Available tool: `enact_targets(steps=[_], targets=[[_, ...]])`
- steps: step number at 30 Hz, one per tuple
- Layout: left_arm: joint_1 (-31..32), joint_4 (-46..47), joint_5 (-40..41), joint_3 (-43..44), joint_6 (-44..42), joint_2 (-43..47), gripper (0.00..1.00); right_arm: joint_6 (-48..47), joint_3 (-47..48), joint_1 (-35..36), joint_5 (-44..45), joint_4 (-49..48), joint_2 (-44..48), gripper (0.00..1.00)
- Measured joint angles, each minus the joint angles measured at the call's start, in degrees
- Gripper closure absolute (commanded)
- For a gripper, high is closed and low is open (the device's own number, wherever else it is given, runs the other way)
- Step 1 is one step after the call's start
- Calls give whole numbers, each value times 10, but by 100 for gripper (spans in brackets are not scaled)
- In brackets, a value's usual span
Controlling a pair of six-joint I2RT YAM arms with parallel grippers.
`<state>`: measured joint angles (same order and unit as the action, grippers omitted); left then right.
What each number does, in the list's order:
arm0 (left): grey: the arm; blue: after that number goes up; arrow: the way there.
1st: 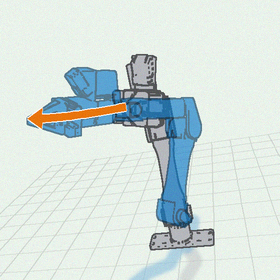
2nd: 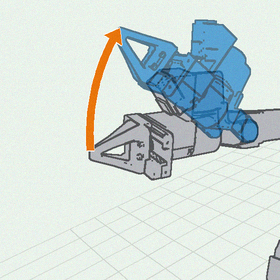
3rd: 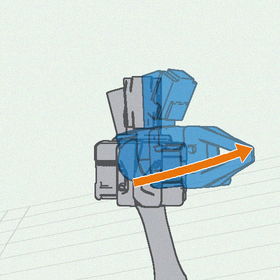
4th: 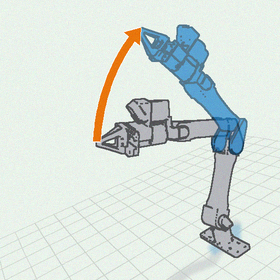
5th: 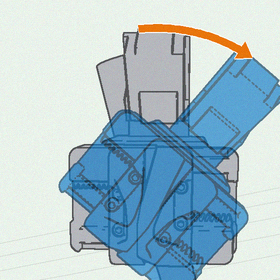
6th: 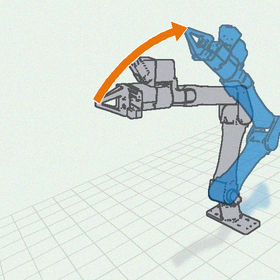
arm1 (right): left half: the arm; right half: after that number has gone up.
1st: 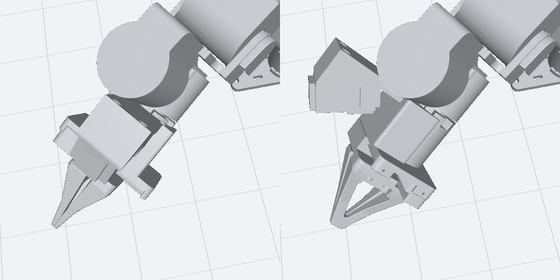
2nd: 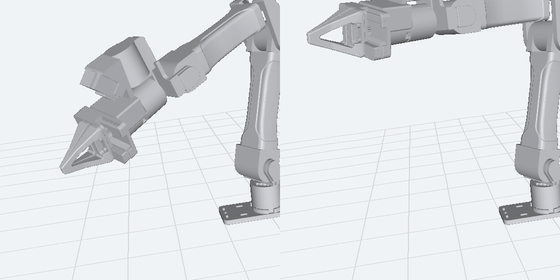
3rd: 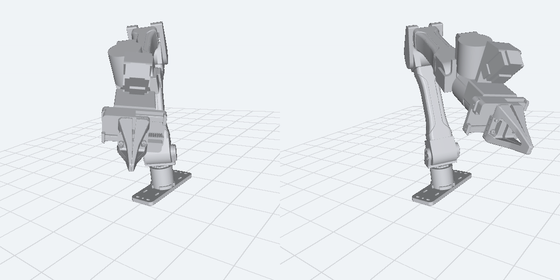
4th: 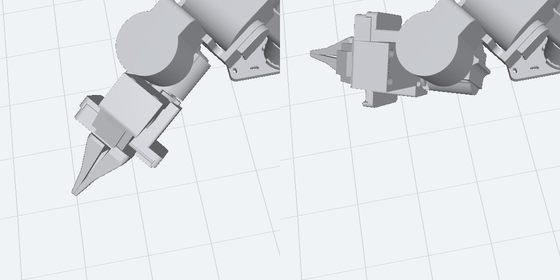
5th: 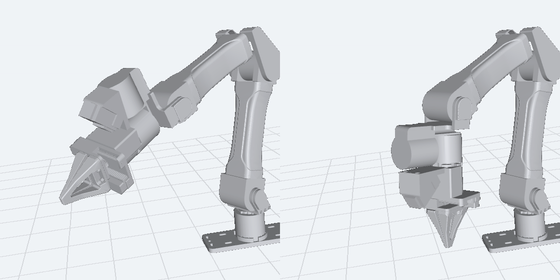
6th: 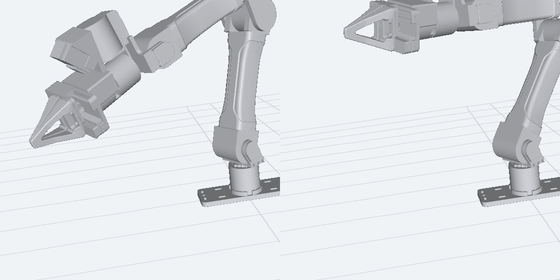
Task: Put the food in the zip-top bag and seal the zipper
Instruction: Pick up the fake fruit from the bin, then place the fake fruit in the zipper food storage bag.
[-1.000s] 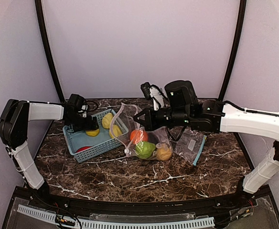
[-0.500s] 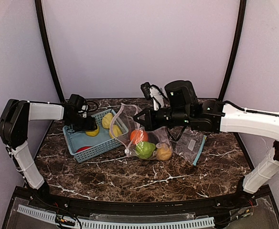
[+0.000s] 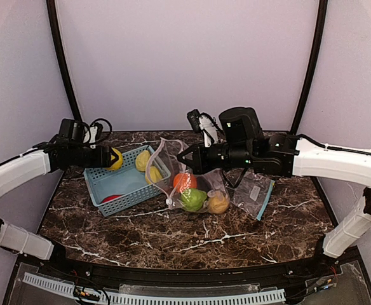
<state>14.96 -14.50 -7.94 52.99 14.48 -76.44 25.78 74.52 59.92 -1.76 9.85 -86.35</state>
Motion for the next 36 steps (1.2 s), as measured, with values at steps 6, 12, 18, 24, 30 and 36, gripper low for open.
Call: enact_targets(steps=[6, 12, 18, 24, 30, 36], targets=[[45, -53, -74, 1, -21, 177, 37, -3, -11, 0, -10, -10, 3, 100], [143, -75, -171, 21, -7, 245, 38, -5, -14, 0, -28, -19, 7, 100], [214, -84, -203, 44, 19, 252, 40, -7, -16, 0, -40, -24, 7, 100], [275, -89, -173, 70, 27, 208, 41, -7, -17, 0, -52, -29, 7, 100], [300, -76, -131, 71, 34, 146, 42, -7, -17, 0, -62, -35, 7, 100], [306, -51, -90, 83, 45, 90, 42, -6, -17, 0, -64, -38, 7, 100]])
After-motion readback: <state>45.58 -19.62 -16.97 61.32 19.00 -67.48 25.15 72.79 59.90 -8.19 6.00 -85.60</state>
